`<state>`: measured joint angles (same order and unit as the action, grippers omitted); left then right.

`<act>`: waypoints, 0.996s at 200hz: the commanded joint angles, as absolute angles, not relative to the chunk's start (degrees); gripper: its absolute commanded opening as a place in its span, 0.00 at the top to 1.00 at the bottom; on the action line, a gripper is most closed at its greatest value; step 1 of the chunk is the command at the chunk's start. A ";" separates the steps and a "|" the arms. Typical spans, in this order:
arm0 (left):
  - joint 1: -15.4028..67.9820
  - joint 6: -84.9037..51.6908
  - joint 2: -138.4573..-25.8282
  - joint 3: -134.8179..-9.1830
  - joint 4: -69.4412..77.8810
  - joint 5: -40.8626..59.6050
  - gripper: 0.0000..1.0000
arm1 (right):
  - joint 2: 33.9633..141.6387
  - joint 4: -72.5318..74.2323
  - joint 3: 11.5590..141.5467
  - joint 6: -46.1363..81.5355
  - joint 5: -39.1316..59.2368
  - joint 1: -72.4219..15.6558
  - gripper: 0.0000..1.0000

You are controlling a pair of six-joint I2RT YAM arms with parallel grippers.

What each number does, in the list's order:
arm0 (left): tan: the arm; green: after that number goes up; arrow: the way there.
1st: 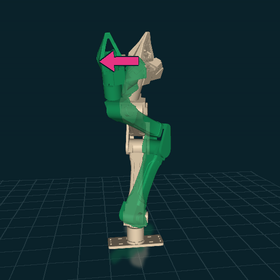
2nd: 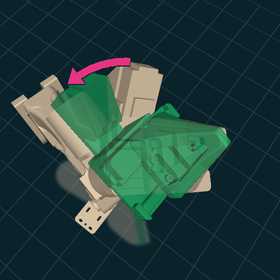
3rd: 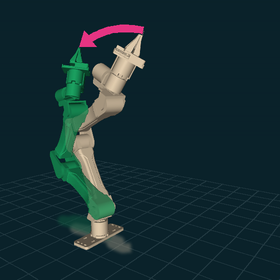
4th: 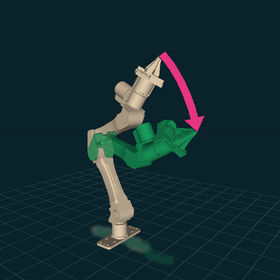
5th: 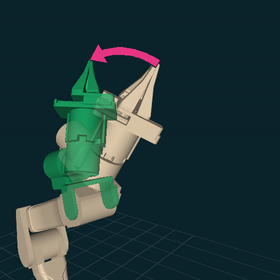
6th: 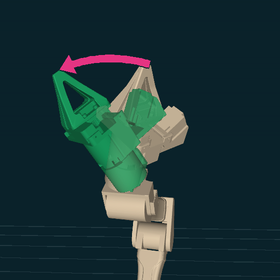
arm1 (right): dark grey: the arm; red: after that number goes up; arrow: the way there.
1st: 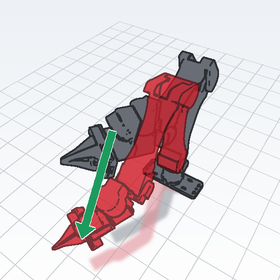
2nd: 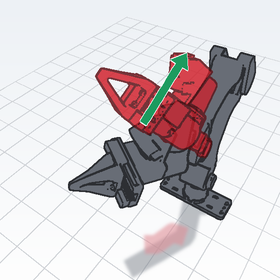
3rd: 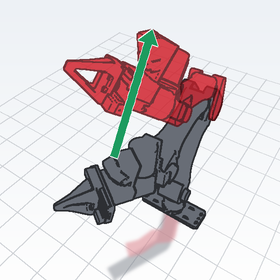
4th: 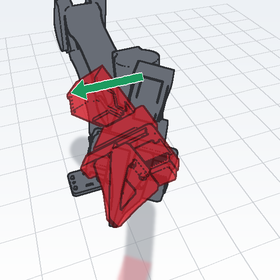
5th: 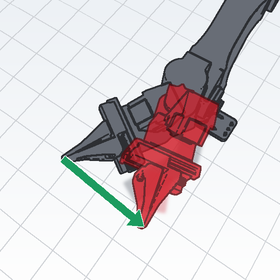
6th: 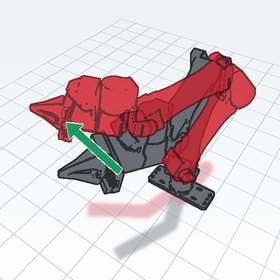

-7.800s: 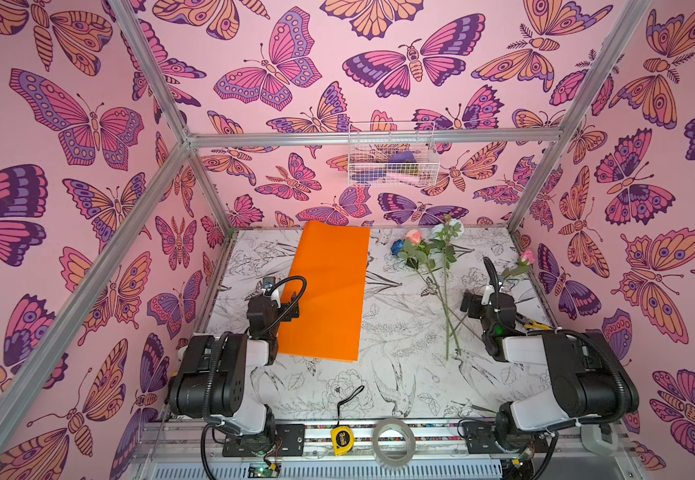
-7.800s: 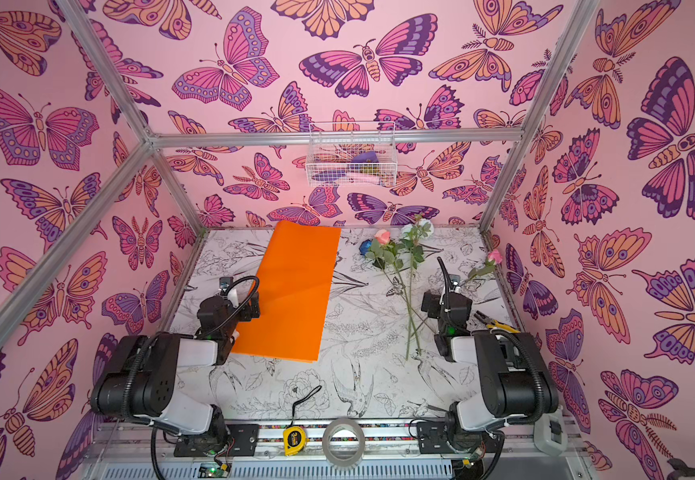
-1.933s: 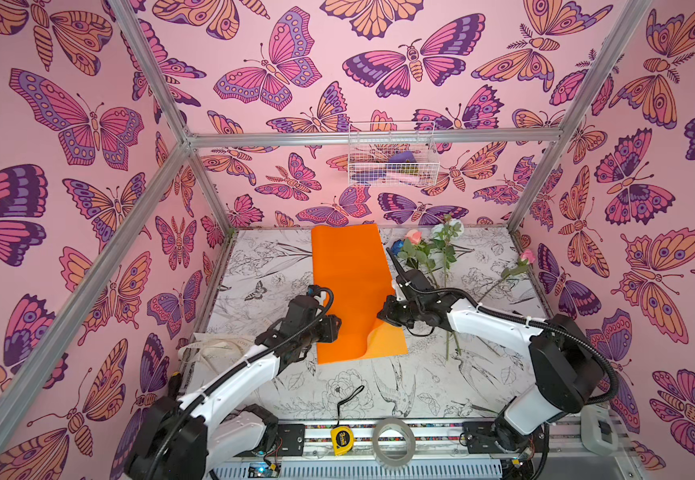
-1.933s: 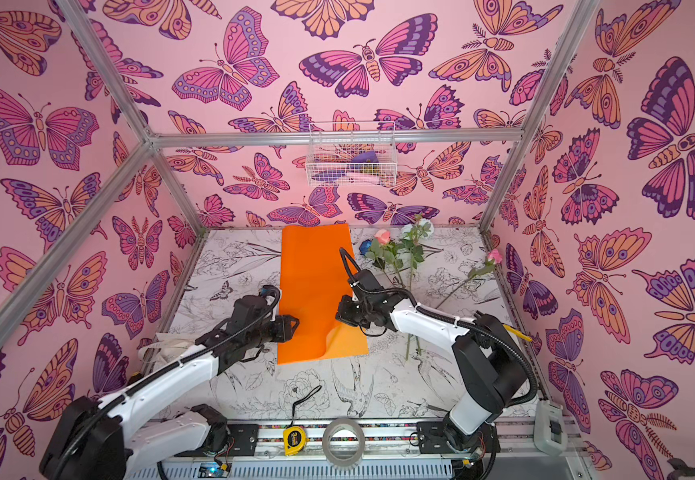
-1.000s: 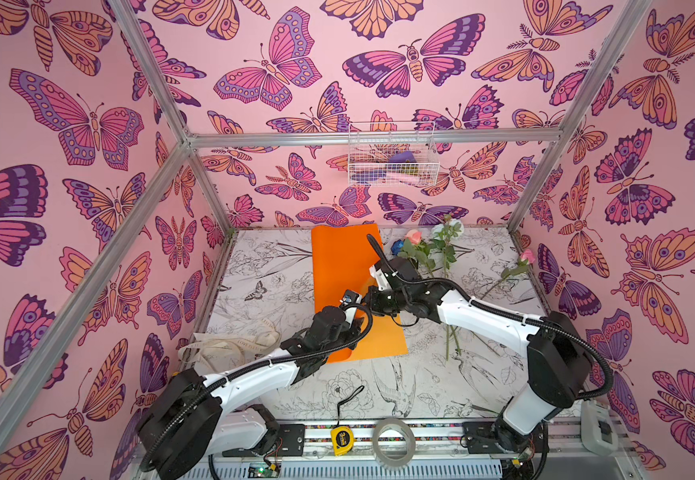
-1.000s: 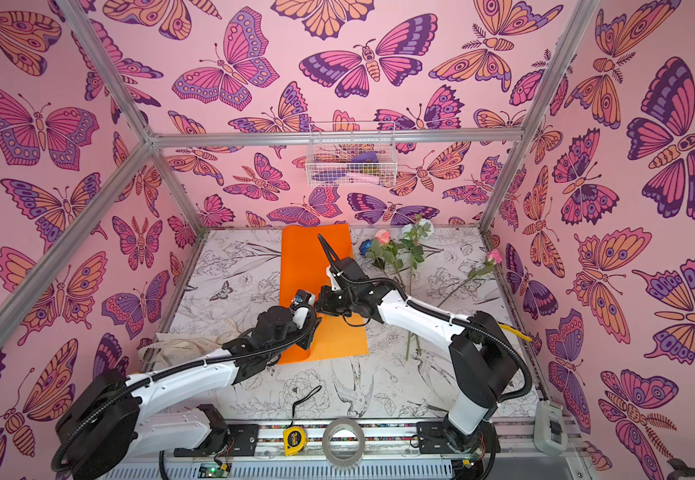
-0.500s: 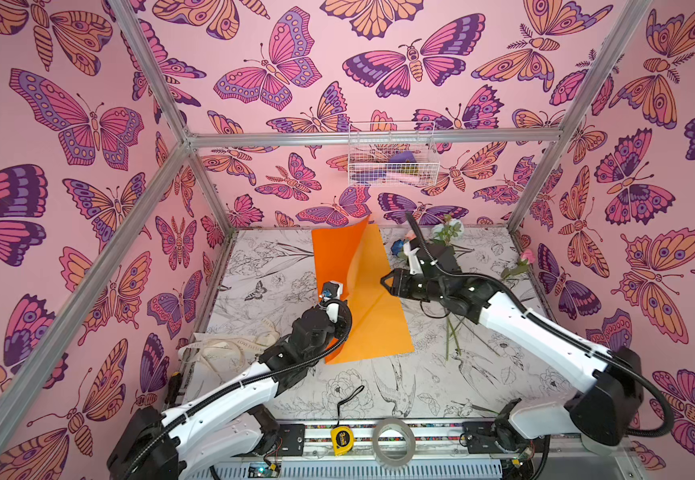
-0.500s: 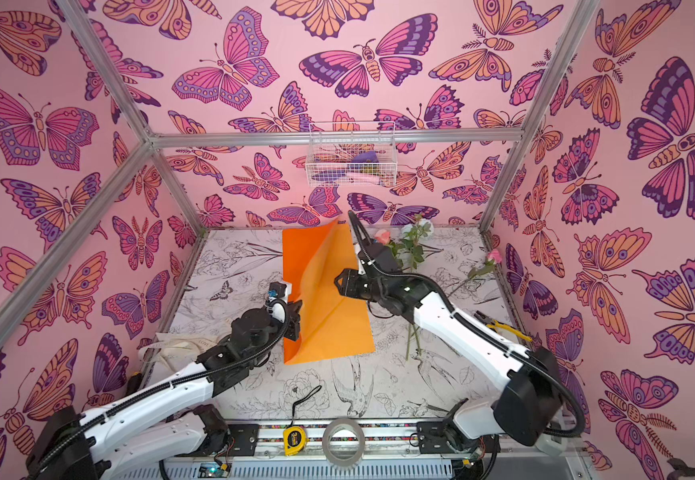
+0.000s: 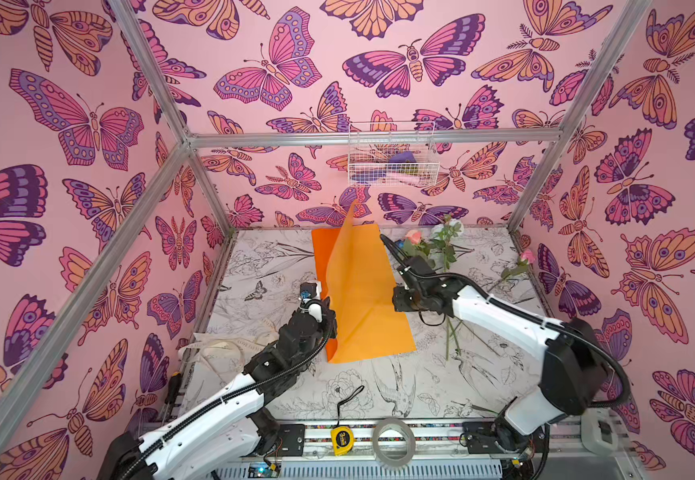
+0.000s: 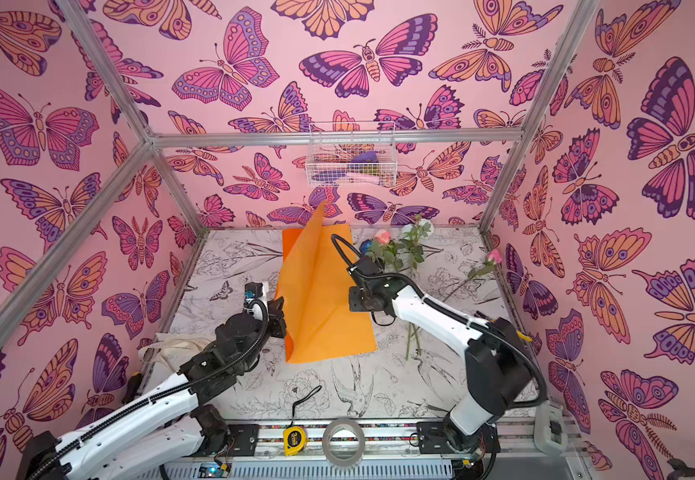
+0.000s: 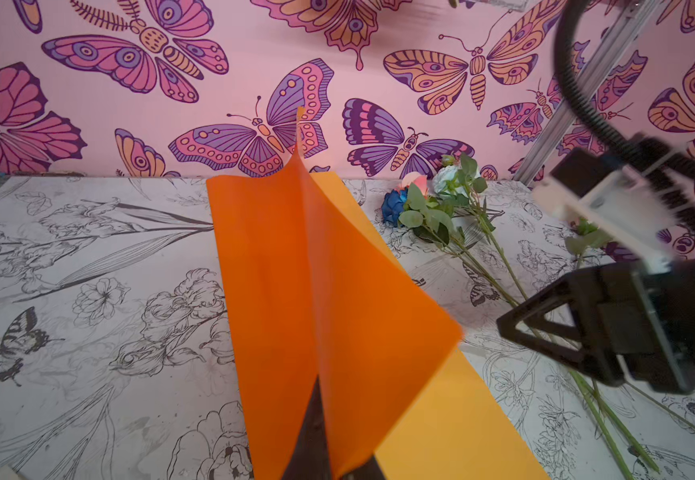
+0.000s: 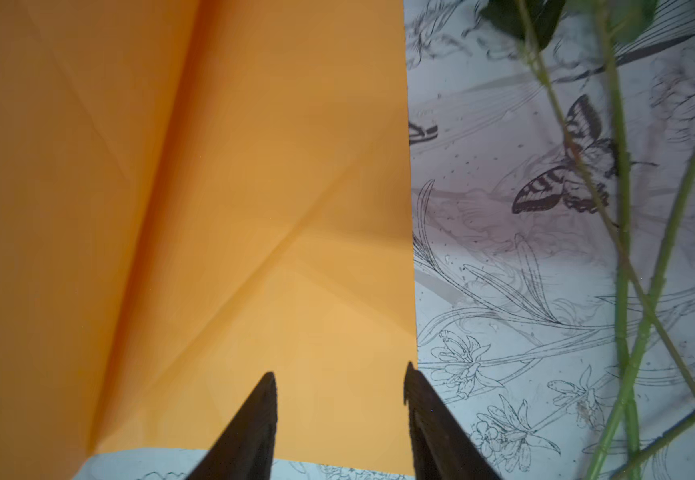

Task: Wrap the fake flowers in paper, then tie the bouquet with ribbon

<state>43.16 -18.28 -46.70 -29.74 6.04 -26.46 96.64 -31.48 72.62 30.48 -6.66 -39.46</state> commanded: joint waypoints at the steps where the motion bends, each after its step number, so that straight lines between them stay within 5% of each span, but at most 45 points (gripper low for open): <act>1: 42.56 -21.62 -44.04 -27.66 2.87 -30.15 1.00 | 103.05 -34.43 79.61 23.97 -6.13 -39.53 0.47; 91: 38.23 -27.82 -37.60 -25.93 -5.20 -32.20 1.00 | 129.43 -39.77 103.08 15.67 -5.75 -39.46 0.47; 199: 22.41 -29.78 -36.46 -26.35 -11.06 -33.30 1.00 | 122.18 -39.16 81.73 25.38 -4.01 -39.47 0.49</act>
